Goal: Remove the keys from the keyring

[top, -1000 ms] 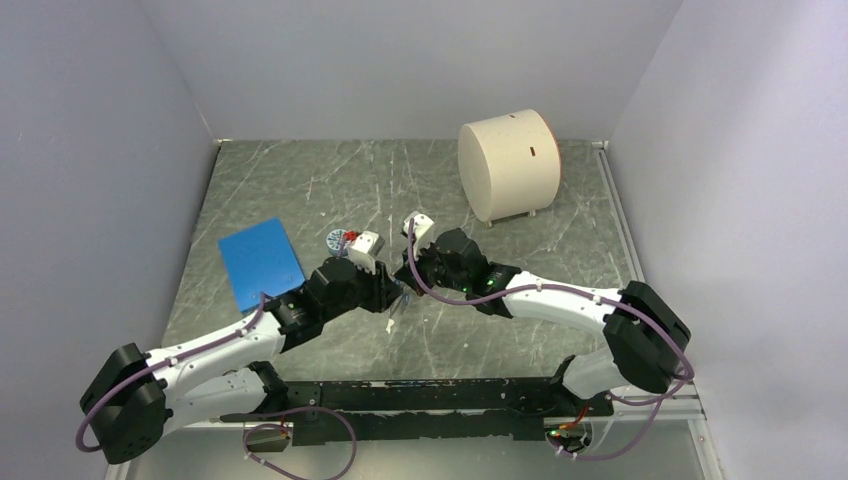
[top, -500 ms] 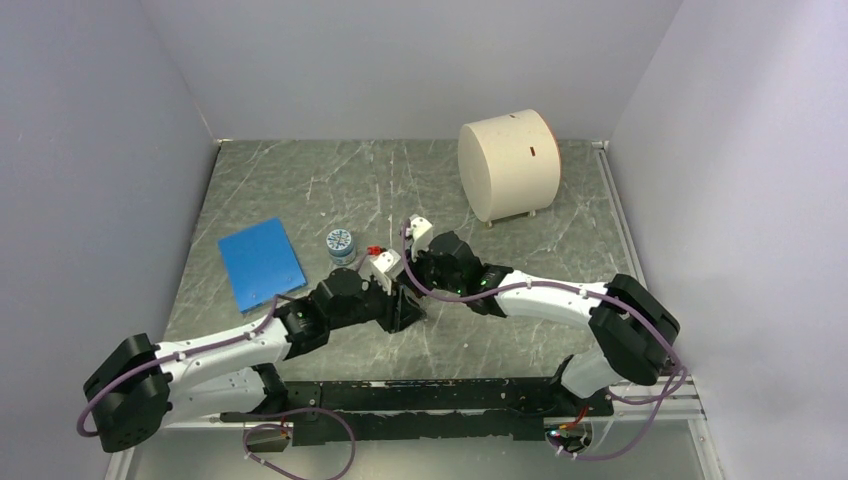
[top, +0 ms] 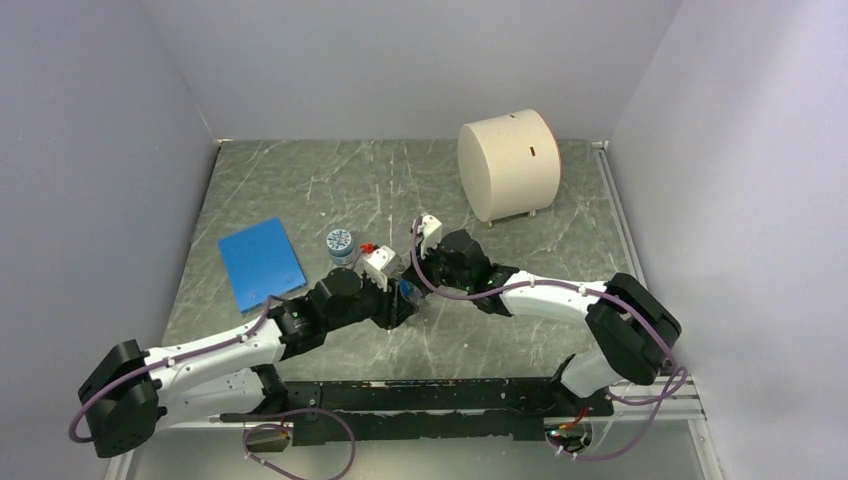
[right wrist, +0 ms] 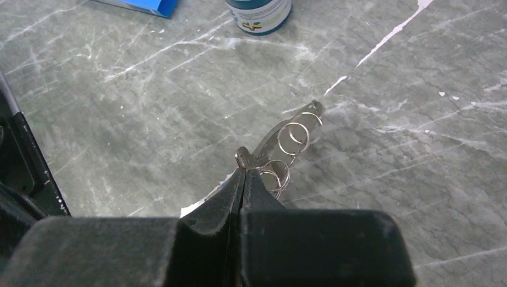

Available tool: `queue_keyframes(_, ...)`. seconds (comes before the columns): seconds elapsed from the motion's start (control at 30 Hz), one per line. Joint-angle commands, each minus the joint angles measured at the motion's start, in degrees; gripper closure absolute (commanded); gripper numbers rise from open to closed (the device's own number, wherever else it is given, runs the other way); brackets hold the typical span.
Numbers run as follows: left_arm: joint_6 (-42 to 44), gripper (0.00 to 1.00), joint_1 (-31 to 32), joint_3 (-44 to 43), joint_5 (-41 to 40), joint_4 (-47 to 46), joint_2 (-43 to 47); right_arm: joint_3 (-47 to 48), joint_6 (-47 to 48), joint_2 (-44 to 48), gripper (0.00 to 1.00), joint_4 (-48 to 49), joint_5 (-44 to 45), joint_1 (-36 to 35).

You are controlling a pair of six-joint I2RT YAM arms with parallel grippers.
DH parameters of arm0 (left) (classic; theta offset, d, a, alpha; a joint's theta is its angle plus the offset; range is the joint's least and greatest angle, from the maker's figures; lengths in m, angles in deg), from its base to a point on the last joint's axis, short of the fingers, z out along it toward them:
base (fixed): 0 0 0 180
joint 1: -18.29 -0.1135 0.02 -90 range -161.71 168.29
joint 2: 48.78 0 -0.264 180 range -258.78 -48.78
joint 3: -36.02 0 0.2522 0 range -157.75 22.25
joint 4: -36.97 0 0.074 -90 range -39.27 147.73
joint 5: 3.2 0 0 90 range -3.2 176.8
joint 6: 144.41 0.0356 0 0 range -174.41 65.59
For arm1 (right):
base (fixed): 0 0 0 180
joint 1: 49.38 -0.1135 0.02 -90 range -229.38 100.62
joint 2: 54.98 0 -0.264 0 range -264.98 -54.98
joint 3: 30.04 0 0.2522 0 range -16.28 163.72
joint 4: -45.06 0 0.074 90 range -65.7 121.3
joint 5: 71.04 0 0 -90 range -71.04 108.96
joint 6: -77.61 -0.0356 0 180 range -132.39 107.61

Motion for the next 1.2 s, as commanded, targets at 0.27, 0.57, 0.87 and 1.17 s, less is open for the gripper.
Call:
queue_keyframes(0.27,-5.7,0.6,0.0,-1.1,-18.3,6.5,1.3,0.4,-0.7,0.0,1.0,6.5,-5.4,0.1)
queue_keyframes(0.57,-5.1,0.61,-2.0,-1.4,-19.0,5.6,1.5,0.5,-1.2,-0.3,1.0,6.9,-6.6,0.1)
queue_keyframes(0.87,-2.5,0.8,-4.5,-2.6,-12.8,1.1,-2.8,0.9,-1.5,-0.4,1.0,6.6,-7.2,0.1)
queue_keyframes(1.17,0.3,0.74,-7.0,-2.5,-12.2,0.4,-4.2,1.2,-1.6,-0.4,1.0,6.4,-8.2,0.1)
